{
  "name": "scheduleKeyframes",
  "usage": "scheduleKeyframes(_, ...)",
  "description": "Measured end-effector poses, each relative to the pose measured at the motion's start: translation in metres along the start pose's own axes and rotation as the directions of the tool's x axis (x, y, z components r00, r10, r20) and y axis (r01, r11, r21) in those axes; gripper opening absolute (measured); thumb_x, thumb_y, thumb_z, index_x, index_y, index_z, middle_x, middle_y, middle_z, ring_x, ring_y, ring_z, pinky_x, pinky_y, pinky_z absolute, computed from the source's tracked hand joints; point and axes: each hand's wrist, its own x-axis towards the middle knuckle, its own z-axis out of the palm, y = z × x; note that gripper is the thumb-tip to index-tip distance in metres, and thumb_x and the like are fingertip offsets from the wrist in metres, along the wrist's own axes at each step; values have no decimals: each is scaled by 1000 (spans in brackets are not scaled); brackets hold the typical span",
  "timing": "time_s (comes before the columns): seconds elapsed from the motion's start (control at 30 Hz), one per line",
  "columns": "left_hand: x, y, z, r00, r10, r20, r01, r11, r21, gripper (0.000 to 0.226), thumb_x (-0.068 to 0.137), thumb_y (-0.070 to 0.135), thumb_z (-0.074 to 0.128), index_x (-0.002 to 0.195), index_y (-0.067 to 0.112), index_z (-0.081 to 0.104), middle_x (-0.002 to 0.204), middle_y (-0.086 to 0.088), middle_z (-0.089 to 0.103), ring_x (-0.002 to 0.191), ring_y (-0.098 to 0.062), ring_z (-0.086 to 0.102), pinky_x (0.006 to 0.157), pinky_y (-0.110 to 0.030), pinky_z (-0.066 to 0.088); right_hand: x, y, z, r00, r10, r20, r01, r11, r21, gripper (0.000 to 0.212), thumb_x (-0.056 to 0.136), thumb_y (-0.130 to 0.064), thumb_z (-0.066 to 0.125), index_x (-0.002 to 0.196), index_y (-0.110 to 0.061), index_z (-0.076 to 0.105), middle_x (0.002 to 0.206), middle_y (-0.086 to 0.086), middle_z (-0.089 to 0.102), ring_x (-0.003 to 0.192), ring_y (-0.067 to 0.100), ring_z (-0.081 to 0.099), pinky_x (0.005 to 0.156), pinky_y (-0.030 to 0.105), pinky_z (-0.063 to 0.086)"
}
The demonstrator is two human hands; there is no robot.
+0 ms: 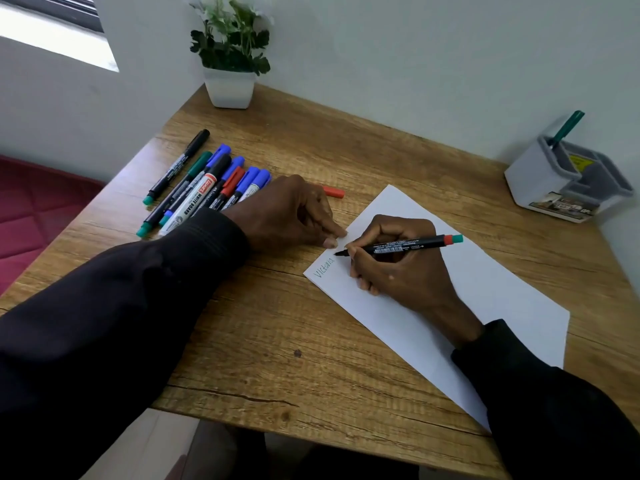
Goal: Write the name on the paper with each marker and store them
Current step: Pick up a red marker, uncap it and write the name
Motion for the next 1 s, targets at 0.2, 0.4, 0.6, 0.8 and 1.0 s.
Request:
scheduleKeyframes(0.2,1,-1,0,1000,3,0,-3,1000,-11,26,78,15,77,104,17,76,98,8,68,92,0,61,72,-6,50,0,-2,0,1000,-2,8,2,1000,-20,13,92,4,73,81,-4,73,67,9,72,48,20,68,46,22,51)
scheduleKeyframes(0.4,1,0,-1,1000,-7,5,8,1000,-11,26,78,16,76,103,20,75,98,9,68,93,1,61,74,-5,49,0,-3,0,1000,1,9,0,999,-40,10,91,3,75,82,-2,74,68,7,72,49,18,69,47,19,51)
scheduleKeyframes(0.6,2,-1,-1,1000,-10,11,10,1000,-21,27,77,16,77,104,18,76,98,9,68,93,0,62,73,-5,49,1,-5,0,1000,8,19,-6,997,-71,19,89,5,75,80,-11,74,67,2,72,50,16,69,48,17,49)
scheduleKeyframes(0.8,1,0,-1,1000,-15,13,15,999,-34,25,77,16,77,101,20,75,97,10,68,93,0,62,73,-6,50,0,-6,-1,1000,28,-11,-29,998,-54,19,85,8,74,73,-6,72,63,7,71,47,19,68,45,20,49)
scheduleKeyframes(1.0,1,1,-1,1000,-18,23,19,999,-46,25,77,14,76,101,21,75,97,9,68,92,0,62,71,-5,50,-2,-4,1,1000,23,-10,-23,999,-22,19,92,3,73,80,-11,73,65,0,72,49,16,69,46,18,50)
